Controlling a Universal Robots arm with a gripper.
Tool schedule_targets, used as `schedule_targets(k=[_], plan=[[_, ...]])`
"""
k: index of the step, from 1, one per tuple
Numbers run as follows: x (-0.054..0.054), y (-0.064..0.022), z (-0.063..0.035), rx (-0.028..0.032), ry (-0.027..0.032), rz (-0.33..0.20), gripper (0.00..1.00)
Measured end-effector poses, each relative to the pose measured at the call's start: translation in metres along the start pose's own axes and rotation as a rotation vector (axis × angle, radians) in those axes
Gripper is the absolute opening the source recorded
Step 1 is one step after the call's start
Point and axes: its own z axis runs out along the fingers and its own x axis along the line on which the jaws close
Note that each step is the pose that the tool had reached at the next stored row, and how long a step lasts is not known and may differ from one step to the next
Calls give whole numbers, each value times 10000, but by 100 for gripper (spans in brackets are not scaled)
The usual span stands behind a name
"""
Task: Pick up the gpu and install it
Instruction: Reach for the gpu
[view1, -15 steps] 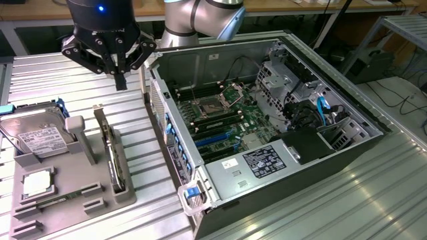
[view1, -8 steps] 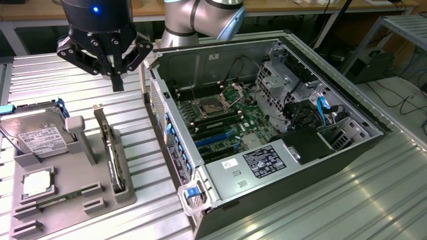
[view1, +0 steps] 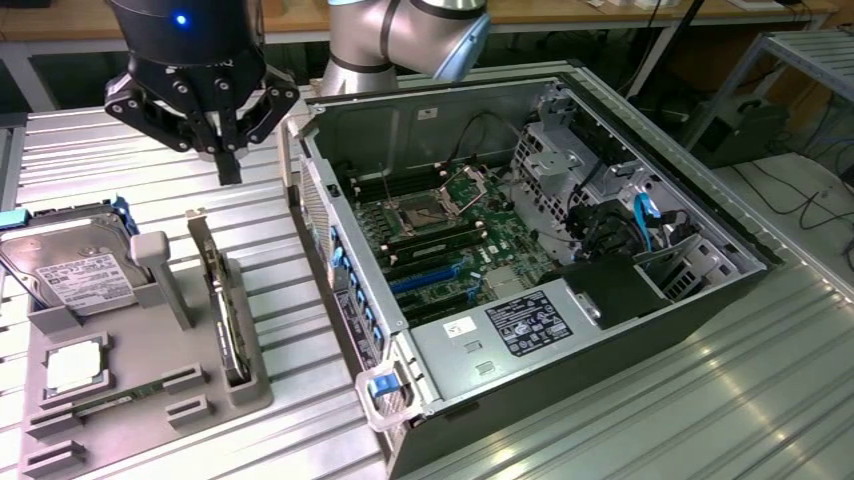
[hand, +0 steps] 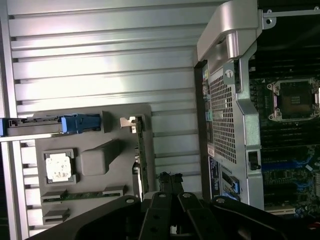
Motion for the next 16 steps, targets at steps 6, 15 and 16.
schedule_targets(k=[6, 15, 16], plan=[[37, -9, -1, 0, 0, 0, 11], [81, -16, -3, 0, 0, 0, 11], [86, -17, -3, 0, 0, 0, 11]])
